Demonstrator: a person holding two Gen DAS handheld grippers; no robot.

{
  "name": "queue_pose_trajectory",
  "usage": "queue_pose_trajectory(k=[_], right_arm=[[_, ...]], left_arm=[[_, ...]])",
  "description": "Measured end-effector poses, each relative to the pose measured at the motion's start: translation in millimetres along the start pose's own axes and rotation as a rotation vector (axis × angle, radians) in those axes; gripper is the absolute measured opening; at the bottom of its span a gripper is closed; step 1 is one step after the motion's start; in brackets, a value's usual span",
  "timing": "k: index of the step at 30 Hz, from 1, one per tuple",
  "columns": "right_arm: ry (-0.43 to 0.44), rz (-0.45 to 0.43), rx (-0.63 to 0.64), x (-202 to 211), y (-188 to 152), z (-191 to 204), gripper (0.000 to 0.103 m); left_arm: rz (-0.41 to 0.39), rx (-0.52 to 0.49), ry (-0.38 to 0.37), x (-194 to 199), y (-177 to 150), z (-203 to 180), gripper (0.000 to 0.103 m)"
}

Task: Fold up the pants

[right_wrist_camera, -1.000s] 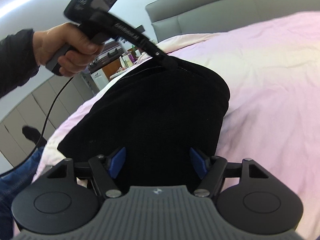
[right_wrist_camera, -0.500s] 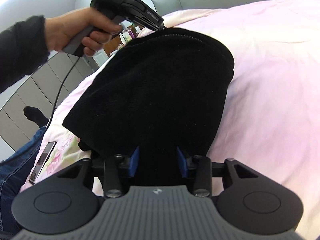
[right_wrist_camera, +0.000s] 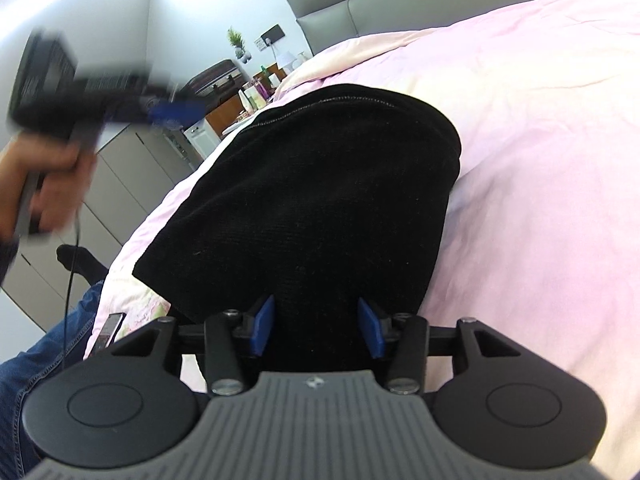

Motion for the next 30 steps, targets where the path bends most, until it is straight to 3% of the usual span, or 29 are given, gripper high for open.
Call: queue_pose_trajectory(k=[3,12,17,24,30], right_arm=[[-0.021,-0.004,0.007,1,-1,3,0.045],[-0.138,0.025,0.048,-3,-15,22,0.046],[-0.205,0.032,0.082,-3,-24,31,0.047],[-0.276,0.127,0.099,-10,-27,33,0.047],[-0.248,0.125,0.051,0,-15,31,0.054]], left_arm=[[0.048,0.047,0.019,-3,-29,8,0.079],[0.143,0.179,-0.022,-26,-89,22,0.08],[0.137,0.21,-0.058,-19,-96,35,0.081],[0.126,0.245,-0.08,-17,-106,42,0.086],[0.121,0.299,-0.111,-11,-103,51,0.086]])
Point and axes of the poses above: each gripper's, at about its wrist camera, not at the fingertips, and x roughly against the way its jaws point, z to its left, y to its top, the point moved 5 cm from there along -x, roughly the way its jaws point, and after that the axes turned 13 degrees about y, right-handed, at the moved point
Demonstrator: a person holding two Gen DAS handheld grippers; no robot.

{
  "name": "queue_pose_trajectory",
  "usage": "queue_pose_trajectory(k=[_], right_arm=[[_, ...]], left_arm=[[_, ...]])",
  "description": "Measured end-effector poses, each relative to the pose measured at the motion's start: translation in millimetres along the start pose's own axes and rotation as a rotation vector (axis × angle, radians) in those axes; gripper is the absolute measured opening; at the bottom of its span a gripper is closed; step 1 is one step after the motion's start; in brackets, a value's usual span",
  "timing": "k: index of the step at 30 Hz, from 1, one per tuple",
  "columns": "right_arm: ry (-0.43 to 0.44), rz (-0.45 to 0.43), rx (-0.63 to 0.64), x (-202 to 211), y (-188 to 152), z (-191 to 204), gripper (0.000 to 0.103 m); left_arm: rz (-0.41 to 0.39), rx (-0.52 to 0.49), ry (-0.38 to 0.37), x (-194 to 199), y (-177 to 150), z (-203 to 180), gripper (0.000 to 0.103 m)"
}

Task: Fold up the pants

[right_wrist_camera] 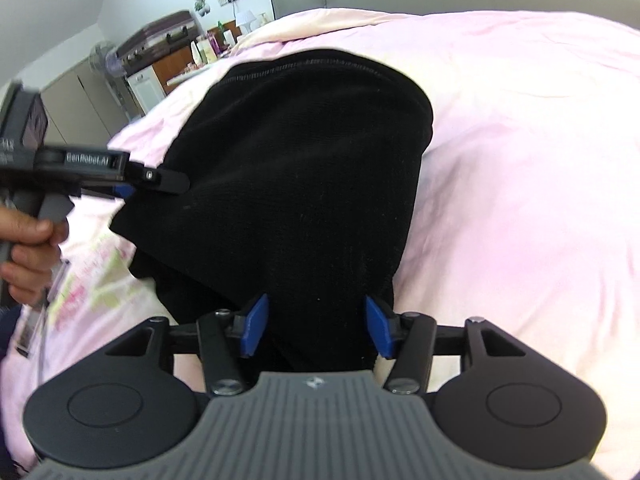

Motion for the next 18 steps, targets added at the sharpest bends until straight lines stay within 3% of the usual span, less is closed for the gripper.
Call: queue_pose_trajectory(k=[6,10,13,15,18], right_arm=[[0.054,-0.101,-0.11,23,22,-18,0.061],[0.05,-0.142,-0.131,27,34,-29,0.07],[0.061,-0.141,-0.158,25,40,-38,0.074],[0.076,-0.136,-0.182,22,43,-43,0.076],[0.114,-0.112,-0.24,12,45,-55,0.089]], left_arm=[[0.042,0.116,-0.074,-1,11,16,0.09],[0.132,0.217,-0.142,-21,13,25,0.094],[0.145,0.231,-0.156,-37,12,26,0.103],[0.161,0.23,-0.164,-49,12,26,0.103],[0.192,0.264,-0.217,-64,9,27,0.103]])
Point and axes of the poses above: each gripper's, at about its wrist camera, not at the fingertips, and x roughly against the way its jaws point, z to its left, y to its top, the point moved 5 cm from there along -x, roughly the way its jaws point, and after that the axes turned 13 degrees about y, right-handed, at the moved point
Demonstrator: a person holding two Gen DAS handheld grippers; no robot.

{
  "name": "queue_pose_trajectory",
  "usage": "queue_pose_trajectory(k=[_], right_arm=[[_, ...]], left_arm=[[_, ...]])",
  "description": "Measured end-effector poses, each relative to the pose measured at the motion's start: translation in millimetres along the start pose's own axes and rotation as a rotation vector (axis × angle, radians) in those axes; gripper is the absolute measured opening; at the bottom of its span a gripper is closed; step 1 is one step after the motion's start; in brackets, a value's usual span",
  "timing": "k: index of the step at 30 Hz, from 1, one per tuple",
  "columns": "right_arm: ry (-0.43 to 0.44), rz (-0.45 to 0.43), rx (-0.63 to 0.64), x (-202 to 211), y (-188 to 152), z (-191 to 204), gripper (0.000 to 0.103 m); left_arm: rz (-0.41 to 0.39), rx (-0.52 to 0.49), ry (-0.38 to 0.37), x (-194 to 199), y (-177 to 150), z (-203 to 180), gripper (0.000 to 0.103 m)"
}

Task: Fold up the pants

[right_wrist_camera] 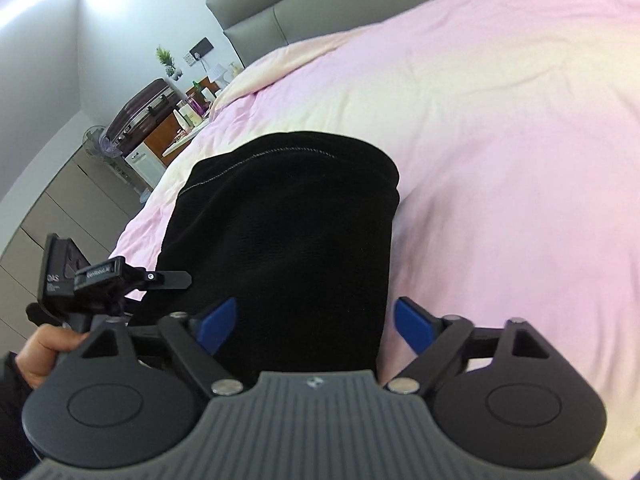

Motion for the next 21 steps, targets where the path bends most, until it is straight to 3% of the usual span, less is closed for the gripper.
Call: queue_pose_trajectory(k=[8,13,17,21], right_arm=[[0.136,0.035,-0.28,-38,7,-45,0.092],[0.232,0.0,-0.449,-62,15,-73,0.098],[0.298,0.014,-0.462,-82,21,-76,0.098],[0.308,0.031,-0.396,-95,23,-68,0.098]], left_arm=[[0.029,0.038,-0.094,-12,0,8,0.103],[0.039,0.04,-0.119,-15,2,6,0.103],[0.05,0.054,-0.133,-19,0,5,0.103],[0.026,0.053,-0.119,-19,-3,0,0.103]])
Point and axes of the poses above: each gripper's, at about its wrist camera, not at the fingertips, and x roughly against the way its jaws point, z to its left, y to its top, the point moved 5 cm from there along -x, roughly the way its jaws point, and after that the axes turned 13 degrees about y, right-handed, at the moved point
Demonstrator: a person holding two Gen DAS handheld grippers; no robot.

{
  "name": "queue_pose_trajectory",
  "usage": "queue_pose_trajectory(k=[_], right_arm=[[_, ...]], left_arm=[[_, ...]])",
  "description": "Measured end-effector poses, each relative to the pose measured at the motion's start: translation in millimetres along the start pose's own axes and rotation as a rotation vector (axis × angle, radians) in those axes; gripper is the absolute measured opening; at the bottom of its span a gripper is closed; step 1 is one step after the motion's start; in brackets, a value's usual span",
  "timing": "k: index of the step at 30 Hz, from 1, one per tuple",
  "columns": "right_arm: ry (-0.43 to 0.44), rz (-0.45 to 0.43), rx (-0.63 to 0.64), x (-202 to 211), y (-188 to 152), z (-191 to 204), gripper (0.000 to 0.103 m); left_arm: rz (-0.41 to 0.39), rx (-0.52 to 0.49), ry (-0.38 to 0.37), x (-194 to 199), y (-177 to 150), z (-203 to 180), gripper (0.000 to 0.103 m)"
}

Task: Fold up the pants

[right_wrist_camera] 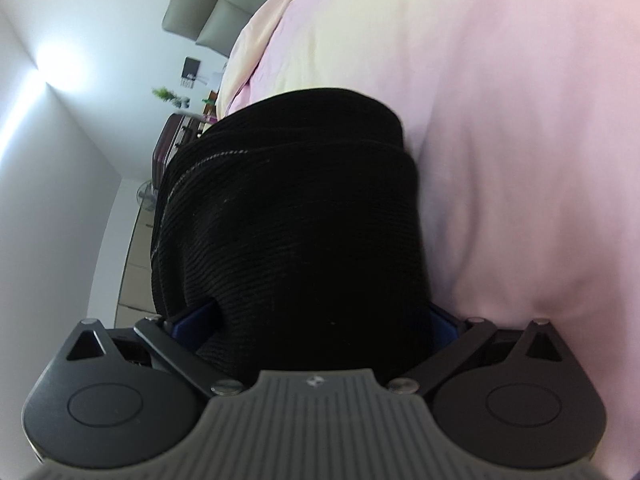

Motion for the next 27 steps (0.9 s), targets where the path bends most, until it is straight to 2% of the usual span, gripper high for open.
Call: queue_pose_trajectory(k=[5,7,8,10,13,17,20,22,24,26,27], right_arm=[[-0.002,-0.011,0.056,-2,-5,4,0.098],[-0.012,-0.021,0.074,2,-7,8,0.085],[-0.014,-0.03,0.076,6,-9,11,0.081],[0.0,-0.047,0.058,14,-11,19,0.067],[0.013,-0.05,0.059,33,-14,48,0.061],[-0.021,-0.011,0.058,85,-23,94,0.061],[-0.067,0.023,0.037,125,-37,109,0.062],[-0.113,0.034,0.02,140,-49,98,0.064],[-0.175,0.034,-0.021,149,-64,71,0.066],[-0.238,0.028,-0.002,154,-86,40,0.074],[-0.212,0.002,0.003,158,-95,31,0.076]], left_arm=[[-0.064,0.001,0.052,1,-13,-10,0.103],[-0.091,-0.026,0.072,6,-18,-18,0.103],[-0.102,-0.037,0.068,11,-20,-21,0.092],[-0.107,-0.041,0.045,22,-25,-28,0.081],[-0.087,-0.03,0.0,39,-36,-42,0.078],[-0.053,-0.039,-0.096,60,-71,-73,0.078],[-0.02,-0.046,-0.115,57,-106,-93,0.079],[0.007,-0.04,-0.089,41,-128,-97,0.079],[0.038,-0.04,-0.027,16,-150,-91,0.083],[0.017,-0.07,0.029,-6,-168,-83,0.102],[-0.011,-0.076,0.013,-7,-174,-83,0.103]])
Point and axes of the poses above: each gripper's, at about its wrist camera, not at the fingertips, and x roughly against the way its jaws point, z to its left, y to its top, the point moved 5 cm from there along -x, roughly the way its jaws point, and after that the axes turned 13 degrees about y, right-handed, at the moved point
